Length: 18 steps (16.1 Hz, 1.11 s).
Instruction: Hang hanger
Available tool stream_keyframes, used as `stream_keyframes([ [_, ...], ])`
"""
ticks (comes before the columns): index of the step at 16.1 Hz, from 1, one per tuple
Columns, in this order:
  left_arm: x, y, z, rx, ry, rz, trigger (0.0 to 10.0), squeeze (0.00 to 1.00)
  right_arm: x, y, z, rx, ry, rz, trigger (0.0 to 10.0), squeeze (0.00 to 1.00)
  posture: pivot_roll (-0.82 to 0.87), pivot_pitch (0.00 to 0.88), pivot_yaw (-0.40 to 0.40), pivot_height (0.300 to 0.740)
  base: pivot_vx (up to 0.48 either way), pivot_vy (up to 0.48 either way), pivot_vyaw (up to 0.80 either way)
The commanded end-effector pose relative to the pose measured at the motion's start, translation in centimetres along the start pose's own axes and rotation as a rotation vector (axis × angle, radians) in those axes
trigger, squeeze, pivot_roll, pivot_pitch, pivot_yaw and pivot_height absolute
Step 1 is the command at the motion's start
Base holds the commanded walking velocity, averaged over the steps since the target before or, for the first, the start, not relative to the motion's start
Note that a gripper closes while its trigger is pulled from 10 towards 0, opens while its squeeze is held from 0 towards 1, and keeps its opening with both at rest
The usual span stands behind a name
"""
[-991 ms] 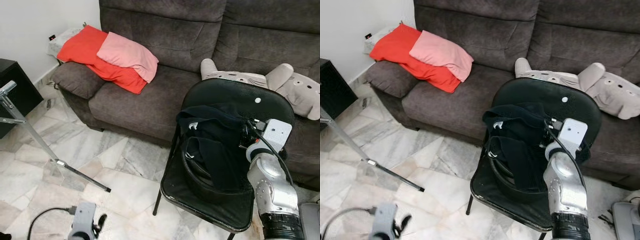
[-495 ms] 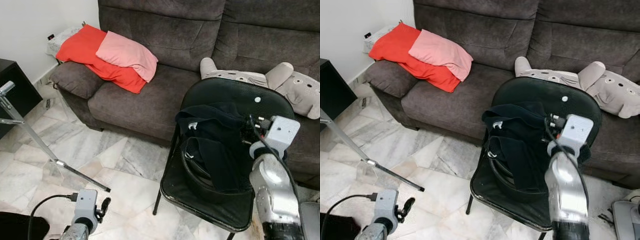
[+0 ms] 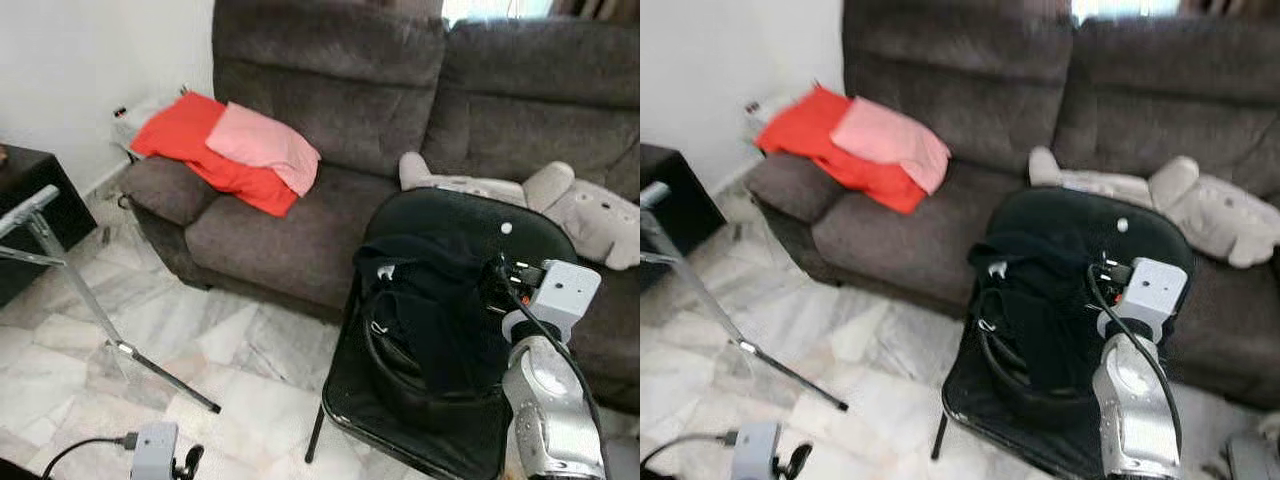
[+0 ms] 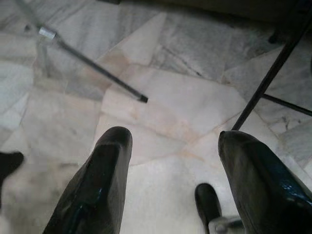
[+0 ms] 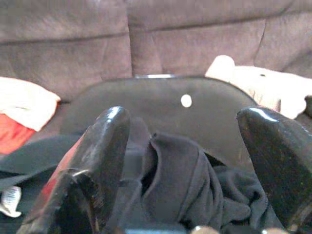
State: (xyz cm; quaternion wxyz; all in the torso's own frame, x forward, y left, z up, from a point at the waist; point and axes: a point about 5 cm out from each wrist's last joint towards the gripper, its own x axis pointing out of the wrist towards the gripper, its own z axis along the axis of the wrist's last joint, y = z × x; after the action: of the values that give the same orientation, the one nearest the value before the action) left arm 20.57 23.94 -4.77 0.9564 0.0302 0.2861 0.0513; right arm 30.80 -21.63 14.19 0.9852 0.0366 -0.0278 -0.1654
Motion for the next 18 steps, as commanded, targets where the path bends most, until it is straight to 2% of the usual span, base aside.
stream_keyframes([
  [1,-0.3,0.0,-1.0,-0.037,0.044,0.02,10.0,0.0,-0.1,-0.4,0.2,-0.009,-0.009,-0.003,10.0,0.0,-0.13,0.0,0.005,0.74,0.0,0.0,0.0],
  [5,-0.4,-0.5,-1.6,-0.029,0.085,-0.011,10.0,0.0,-0.3,-0.7,-0.1,-0.011,-0.001,-0.023,10.0,0.0,-0.13,0.0,0.014,0.74,0.0,0.0,0.0],
  [11,-0.5,0.0,-1.8,-0.049,0.103,0.018,10.0,0.0,-0.3,-0.8,-0.5,-0.004,0.013,-0.035,10.0,0.0,-0.13,0.0,0.011,0.74,0.0,0.0,0.0],
  [18,-0.6,-0.7,-2.5,-0.07,0.137,0.017,10.0,0.0,-0.6,0.2,-0.8,0.009,0.026,-0.024,10.0,0.0,-0.12,0.02,0.005,0.74,0.261,0.0,0.0],
])
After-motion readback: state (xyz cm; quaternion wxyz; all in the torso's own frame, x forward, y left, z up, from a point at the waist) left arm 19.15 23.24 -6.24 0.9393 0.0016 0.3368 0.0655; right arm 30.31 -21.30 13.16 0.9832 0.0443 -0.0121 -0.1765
